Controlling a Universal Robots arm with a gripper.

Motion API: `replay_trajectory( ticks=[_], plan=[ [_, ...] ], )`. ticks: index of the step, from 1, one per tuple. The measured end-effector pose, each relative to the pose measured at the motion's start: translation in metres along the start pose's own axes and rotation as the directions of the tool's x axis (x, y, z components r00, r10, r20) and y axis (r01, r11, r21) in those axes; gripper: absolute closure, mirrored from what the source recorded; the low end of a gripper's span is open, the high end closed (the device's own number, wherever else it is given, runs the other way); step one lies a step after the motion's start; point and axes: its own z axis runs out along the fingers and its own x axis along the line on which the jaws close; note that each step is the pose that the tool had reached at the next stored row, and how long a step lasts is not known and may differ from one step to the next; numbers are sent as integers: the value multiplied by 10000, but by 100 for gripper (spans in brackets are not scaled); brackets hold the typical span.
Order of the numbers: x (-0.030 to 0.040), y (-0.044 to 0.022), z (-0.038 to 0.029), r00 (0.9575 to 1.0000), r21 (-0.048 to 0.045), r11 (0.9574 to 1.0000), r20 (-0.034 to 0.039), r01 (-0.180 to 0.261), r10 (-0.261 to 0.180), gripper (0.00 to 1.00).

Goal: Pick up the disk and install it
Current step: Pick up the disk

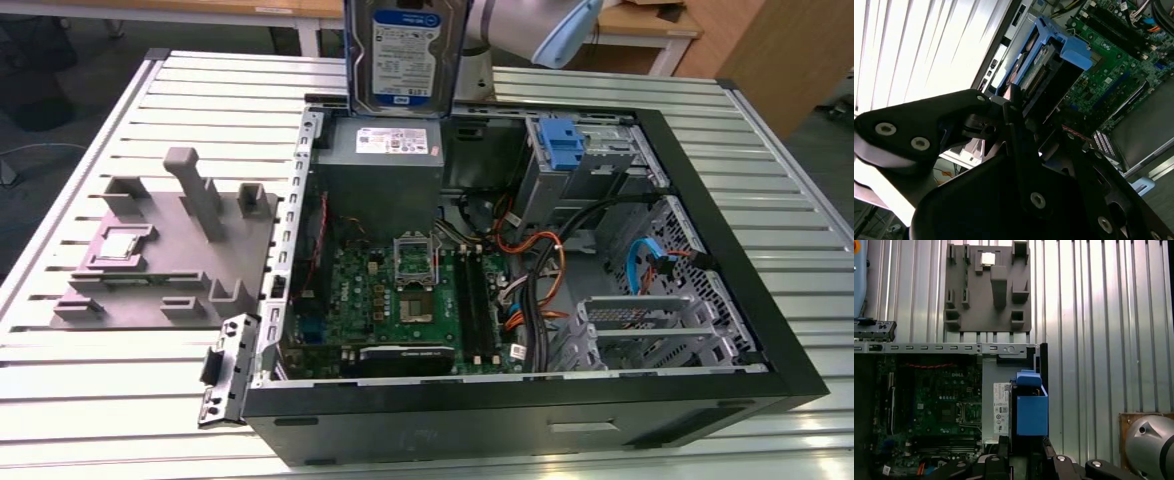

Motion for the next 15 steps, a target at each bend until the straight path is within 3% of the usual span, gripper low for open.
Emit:
replay_trajectory(
  ticks=[6, 15],
  plan=[
    [56, -6, -3, 10000, -1, 10000, -2, -2, 2, 65],
    [202, -7, -10, 10000, 0, 10000, -1, -11, 11, 65]
  ],
)
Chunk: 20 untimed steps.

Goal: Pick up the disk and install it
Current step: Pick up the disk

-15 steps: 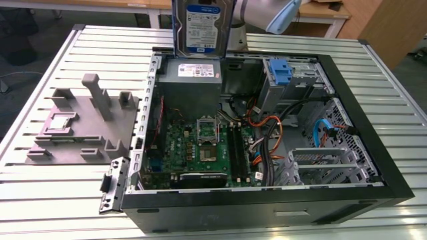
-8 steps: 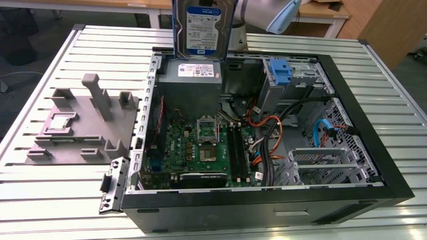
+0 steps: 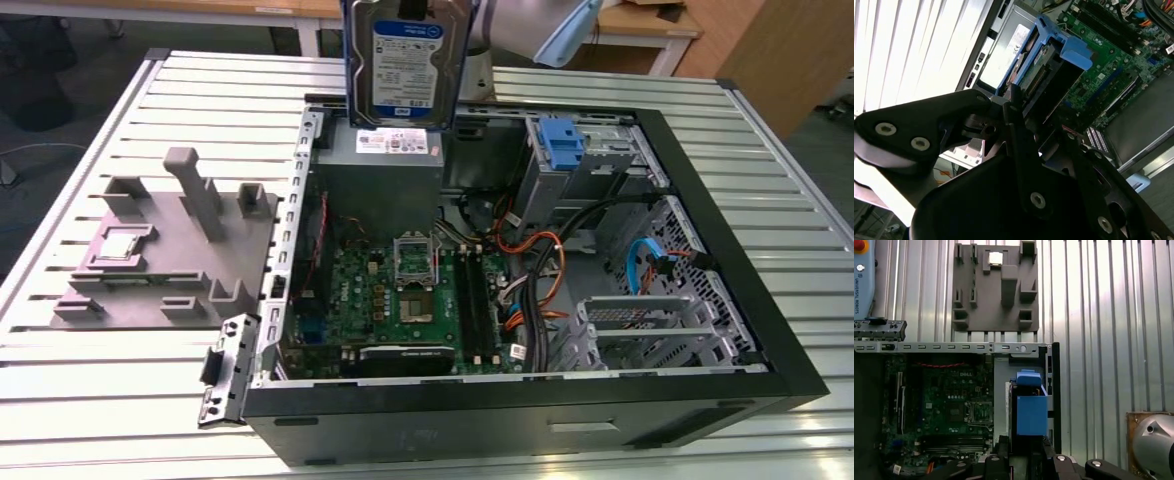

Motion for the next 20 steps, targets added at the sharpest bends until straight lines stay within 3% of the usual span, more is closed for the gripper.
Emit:
replay_trajectory(
  ticks=[20],
  plan=[
    [385, -5, -20, 10000, 0, 10000, 0, 0, 0, 65]
  ],
)
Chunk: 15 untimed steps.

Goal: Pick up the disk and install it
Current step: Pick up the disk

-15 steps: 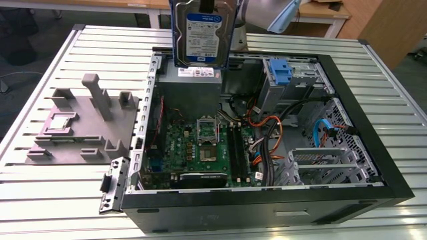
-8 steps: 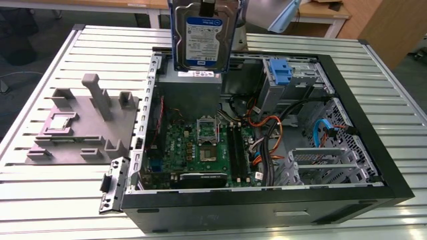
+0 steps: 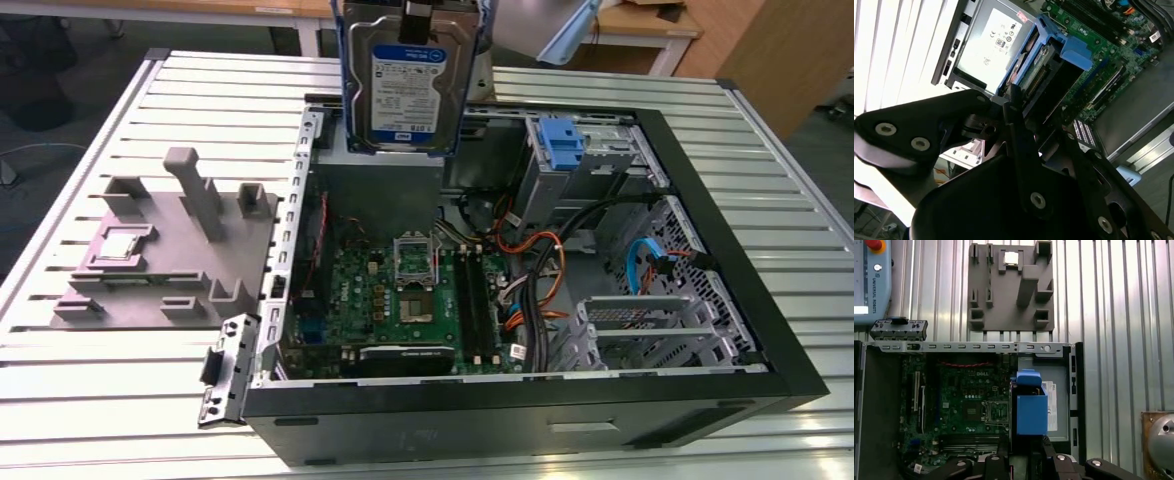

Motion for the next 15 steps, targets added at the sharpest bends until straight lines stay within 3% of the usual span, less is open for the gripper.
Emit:
replay_trajectory(
  ticks=[10, 15],
  plan=[
    [196, -3, -6, 10000, 0, 10000, 1, 0, 0, 65],
    [238, -45, -6, 10000, -24, 10000, 1, -3, 3, 65]
  ],
)
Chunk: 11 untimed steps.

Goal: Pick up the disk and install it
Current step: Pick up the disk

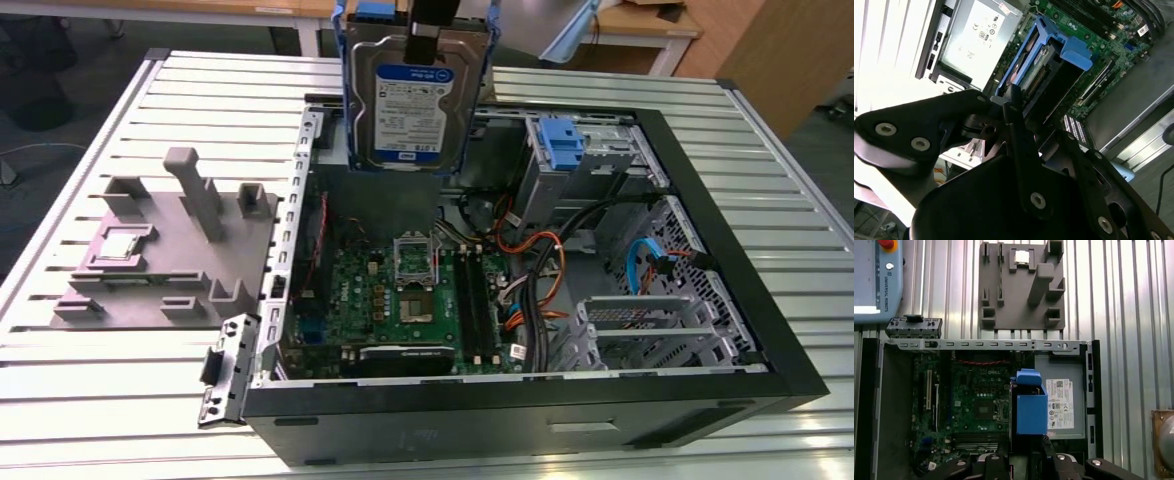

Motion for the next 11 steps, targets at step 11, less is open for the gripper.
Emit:
replay_trajectory(
  ticks=[11],
  plan=[
    [39, -201, -11, 10000, -112, 9999, -3, -16, 16, 65]
  ],
)
